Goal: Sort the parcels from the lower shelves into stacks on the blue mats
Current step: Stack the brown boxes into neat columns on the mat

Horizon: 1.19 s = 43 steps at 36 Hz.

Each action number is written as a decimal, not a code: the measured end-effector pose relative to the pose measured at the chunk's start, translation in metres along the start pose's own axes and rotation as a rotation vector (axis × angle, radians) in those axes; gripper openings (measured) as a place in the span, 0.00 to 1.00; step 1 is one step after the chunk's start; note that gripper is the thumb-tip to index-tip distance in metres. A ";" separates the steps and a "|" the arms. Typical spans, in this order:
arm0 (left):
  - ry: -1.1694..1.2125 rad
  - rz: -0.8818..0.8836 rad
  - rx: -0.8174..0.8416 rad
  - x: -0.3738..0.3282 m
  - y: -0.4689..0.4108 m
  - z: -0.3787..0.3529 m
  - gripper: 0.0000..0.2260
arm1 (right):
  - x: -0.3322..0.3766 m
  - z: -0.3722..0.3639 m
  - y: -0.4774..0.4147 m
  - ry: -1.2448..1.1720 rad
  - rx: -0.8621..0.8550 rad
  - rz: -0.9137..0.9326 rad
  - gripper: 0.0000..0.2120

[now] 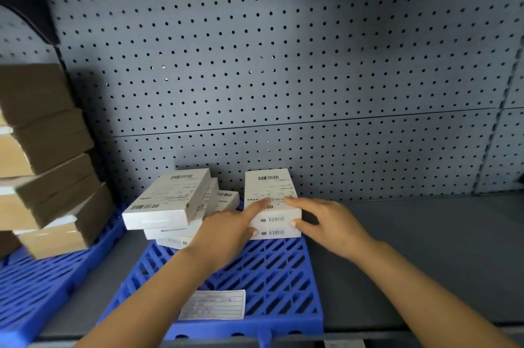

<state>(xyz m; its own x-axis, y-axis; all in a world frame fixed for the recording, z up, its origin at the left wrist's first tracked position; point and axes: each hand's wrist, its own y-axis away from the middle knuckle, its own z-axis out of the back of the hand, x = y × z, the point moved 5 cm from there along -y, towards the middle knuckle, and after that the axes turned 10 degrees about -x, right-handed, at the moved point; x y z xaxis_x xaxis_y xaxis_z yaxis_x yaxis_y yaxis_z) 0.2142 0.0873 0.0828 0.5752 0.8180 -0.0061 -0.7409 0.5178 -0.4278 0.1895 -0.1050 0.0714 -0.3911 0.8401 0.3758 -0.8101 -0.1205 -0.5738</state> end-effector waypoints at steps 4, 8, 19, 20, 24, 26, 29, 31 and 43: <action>0.073 0.003 -0.003 -0.003 -0.002 0.002 0.24 | 0.009 0.005 -0.002 0.170 0.023 0.008 0.23; 0.147 -0.014 -0.036 -0.003 0.000 0.000 0.22 | 0.011 0.002 0.001 0.234 0.024 0.004 0.23; 0.245 -0.025 -0.063 0.002 -0.001 -0.013 0.22 | 0.013 -0.003 0.003 0.099 0.075 -0.069 0.23; 0.246 -0.028 -0.064 0.002 -0.001 -0.013 0.22 | 0.013 -0.004 0.003 0.088 0.079 -0.073 0.23; 0.250 -0.048 -0.051 0.003 -0.001 -0.012 0.22 | 0.015 -0.006 0.006 0.043 0.079 -0.089 0.23; 0.256 -0.059 -0.040 0.003 0.000 -0.011 0.22 | 0.014 -0.007 0.005 0.036 0.082 -0.091 0.22; 0.260 -0.071 -0.032 0.004 0.000 -0.012 0.22 | 0.012 -0.005 0.003 0.021 0.091 -0.090 0.21; 0.266 -0.061 -0.017 0.004 0.000 -0.012 0.23 | 0.011 -0.005 0.003 0.000 0.093 -0.086 0.20; 0.211 -0.009 -0.003 0.003 -0.002 -0.012 0.23 | 0.004 -0.008 0.004 -0.057 0.034 -0.121 0.23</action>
<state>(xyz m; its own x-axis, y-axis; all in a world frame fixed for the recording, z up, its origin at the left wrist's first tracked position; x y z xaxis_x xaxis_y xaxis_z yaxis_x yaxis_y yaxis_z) 0.2222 0.0859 0.0726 0.6417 0.7427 -0.1915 -0.7348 0.5238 -0.4309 0.1885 -0.0977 0.0650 -0.3131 0.8182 0.4822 -0.8670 -0.0389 -0.4968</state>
